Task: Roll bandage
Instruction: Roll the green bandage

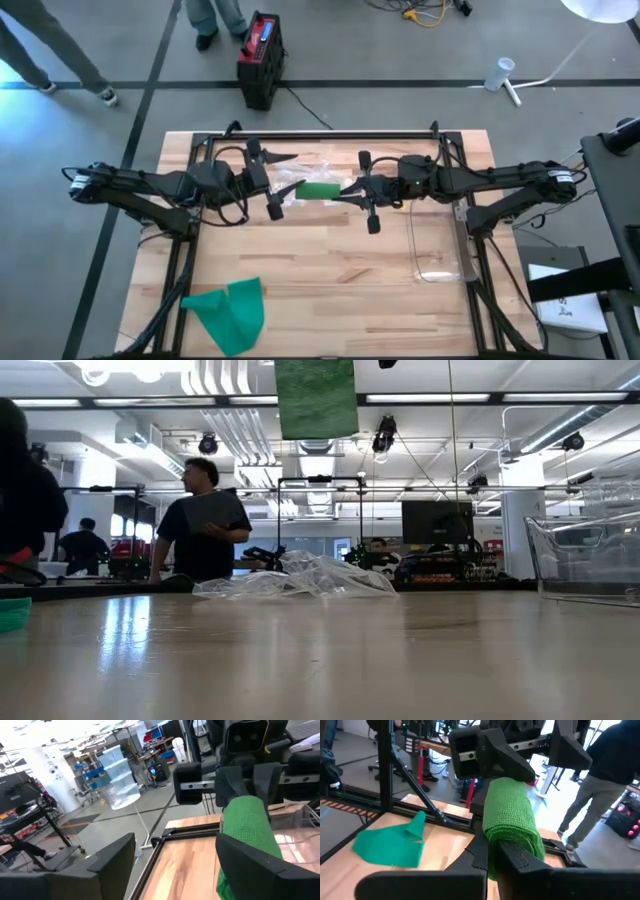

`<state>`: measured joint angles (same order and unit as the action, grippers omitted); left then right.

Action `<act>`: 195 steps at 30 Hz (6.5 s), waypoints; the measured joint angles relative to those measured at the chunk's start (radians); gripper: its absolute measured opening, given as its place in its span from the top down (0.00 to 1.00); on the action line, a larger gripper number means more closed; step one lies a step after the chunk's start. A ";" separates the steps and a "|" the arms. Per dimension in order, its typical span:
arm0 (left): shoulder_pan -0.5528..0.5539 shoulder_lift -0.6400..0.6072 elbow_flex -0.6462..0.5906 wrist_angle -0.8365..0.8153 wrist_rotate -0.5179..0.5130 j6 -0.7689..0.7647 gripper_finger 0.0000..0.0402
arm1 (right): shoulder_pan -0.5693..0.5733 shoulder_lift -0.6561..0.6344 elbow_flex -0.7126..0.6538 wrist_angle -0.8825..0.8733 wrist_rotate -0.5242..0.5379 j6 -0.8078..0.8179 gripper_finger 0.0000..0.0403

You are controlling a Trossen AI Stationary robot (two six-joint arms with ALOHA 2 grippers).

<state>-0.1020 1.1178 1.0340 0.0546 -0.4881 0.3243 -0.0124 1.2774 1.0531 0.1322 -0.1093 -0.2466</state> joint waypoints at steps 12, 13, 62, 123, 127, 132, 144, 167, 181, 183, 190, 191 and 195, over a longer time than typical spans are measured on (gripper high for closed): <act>0.002 0.000 0.000 -0.064 0.000 0.001 0.35 | 0.006 0.000 0.012 0.005 -0.063 0.000 0.99; 0.002 0.001 0.000 -0.077 0.000 0.006 0.35 | 0.007 0.000 0.017 0.009 -0.074 0.000 0.99; 0.008 -0.063 -0.434 0.390 0.497 -0.174 0.40 | 0.006 -0.058 -0.025 -0.105 -0.014 -0.022 0.99; 0.066 -0.045 -0.404 0.493 0.315 -0.264 0.28 | -0.002 -0.051 -0.190 0.062 0.030 -0.158 0.99; 0.066 0.014 -0.371 0.493 0.315 -0.197 0.23 | -0.002 -0.051 -0.190 0.061 0.029 -0.156 0.99; 0.067 0.041 -0.354 0.479 0.386 -0.133 0.18 | -0.003 -0.051 -0.190 0.058 0.031 -0.156 0.99; 0.099 0.071 -0.357 0.498 0.438 -0.133 0.18 | -0.012 -0.051 -0.190 0.126 -0.052 -0.153 0.99; 0.099 0.176 -0.299 0.526 0.476 -0.099 0.39 | -0.027 -0.050 -0.190 0.105 -0.047 -0.085 0.99; 0.098 0.123 -0.318 0.449 0.382 -0.069 0.93 | -0.032 -0.044 -0.189 0.107 -0.036 0.040 0.89; 0.098 0.105 -0.326 0.442 0.377 -0.070 0.93 | -0.031 -0.044 -0.185 0.106 -0.039 0.041 0.83; 0.100 0.019 -0.330 0.384 0.358 -0.044 0.89 | -0.029 -0.053 -0.160 0.098 -0.050 0.017 0.55; 0.100 0.007 -0.330 0.372 0.358 -0.044 0.90 | -0.029 -0.059 -0.152 0.098 -0.051 0.003 0.51; 0.100 -0.025 -0.330 0.353 0.359 -0.045 0.92 | -0.029 -0.091 -0.124 0.113 -0.049 -0.061 0.38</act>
<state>-0.0021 1.0932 0.7040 0.4079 -0.1291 0.2798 -0.0418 1.1861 0.9290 0.2448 -0.1582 -0.3074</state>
